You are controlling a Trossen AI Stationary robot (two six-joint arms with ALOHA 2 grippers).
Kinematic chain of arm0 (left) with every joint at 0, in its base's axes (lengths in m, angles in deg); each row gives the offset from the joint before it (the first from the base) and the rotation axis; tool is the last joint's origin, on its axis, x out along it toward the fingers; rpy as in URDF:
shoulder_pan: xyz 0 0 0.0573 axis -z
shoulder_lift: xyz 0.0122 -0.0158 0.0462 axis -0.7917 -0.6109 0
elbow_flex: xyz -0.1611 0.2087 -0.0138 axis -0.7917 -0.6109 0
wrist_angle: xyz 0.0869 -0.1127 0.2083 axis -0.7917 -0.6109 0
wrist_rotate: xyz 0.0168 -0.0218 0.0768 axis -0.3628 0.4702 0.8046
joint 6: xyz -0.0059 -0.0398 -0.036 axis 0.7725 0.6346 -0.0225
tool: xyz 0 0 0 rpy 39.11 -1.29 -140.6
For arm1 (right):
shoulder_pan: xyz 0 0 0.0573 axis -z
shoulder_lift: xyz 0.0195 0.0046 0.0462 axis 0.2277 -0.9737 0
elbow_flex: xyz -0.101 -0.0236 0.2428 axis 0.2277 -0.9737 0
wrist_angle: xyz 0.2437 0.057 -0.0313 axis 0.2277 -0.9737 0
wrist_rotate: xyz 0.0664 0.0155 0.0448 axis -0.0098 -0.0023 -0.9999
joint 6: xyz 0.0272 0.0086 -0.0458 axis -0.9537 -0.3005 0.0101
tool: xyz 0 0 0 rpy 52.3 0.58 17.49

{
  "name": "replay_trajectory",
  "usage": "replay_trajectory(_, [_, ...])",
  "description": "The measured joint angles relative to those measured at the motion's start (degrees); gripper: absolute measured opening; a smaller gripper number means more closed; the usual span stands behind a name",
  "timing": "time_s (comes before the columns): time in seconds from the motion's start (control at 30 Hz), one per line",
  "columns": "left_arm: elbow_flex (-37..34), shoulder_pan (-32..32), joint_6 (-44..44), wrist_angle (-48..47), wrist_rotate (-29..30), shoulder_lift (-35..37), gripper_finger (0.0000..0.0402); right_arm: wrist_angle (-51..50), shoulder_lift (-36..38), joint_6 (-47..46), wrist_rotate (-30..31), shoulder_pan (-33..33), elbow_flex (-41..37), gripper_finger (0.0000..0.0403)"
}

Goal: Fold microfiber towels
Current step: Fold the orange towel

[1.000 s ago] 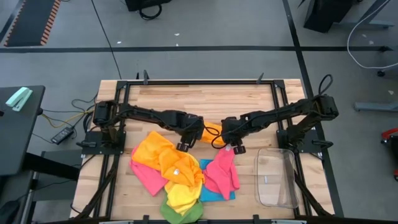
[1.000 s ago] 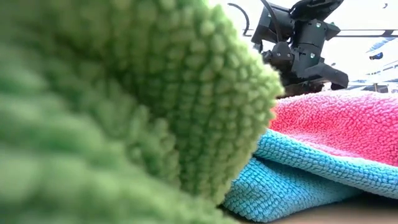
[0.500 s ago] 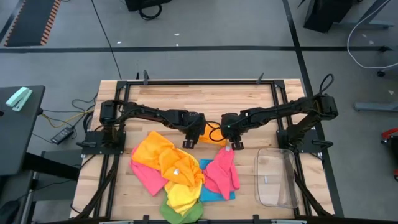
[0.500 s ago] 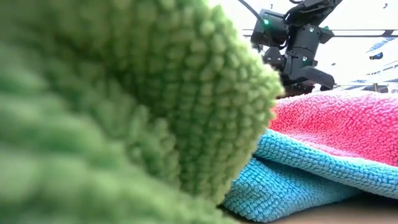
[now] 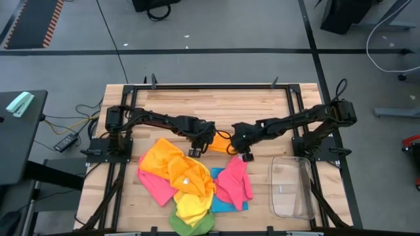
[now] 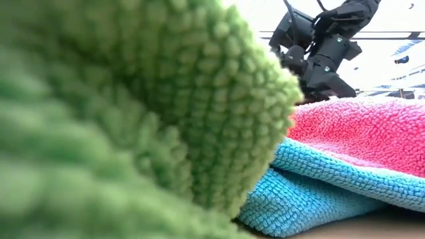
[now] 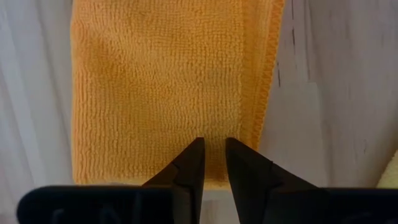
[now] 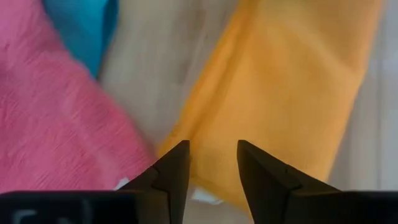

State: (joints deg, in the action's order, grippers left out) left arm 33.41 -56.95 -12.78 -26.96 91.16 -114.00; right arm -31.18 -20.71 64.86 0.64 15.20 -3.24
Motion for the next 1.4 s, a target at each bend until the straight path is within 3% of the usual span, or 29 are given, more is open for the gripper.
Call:
replay_trajectory(0.6, [0.00, 0.00, -0.15, 0.85, 0.00, 0.00, 0.0068, -3.30, 0.00, 3.19, 3.11, -1.16, -0.11, 0.0046])
replay_trajectory(0.87, [0.00, 0.00, -0.24, 1.23, 0.00, 0.00, 0.0065, -3.27, 0.26, 1.75, 8.18, -1.11, -0.08, 0.0043])
replay_trajectory(1.13, [0.00, -0.11, -0.82, 1.33, 0.00, 0.00, 0.0058, -3.13, 1.22, 1.00, 6.59, -3.57, 1.22, 0.0041])
replay_trajectory(1.27, [0.00, -0.11, -0.81, 1.56, 0.00, 0.00, 0.0062, -3.48, 1.84, -0.55, 9.05, -4.26, 1.22, 0.0042])
replay_trajectory(1.4, [0.00, -0.11, -0.81, 1.49, 0.00, 0.00, 0.0063, -4.86, 3.11, 0.14, 8.75, -4.44, 1.33, 0.0058])
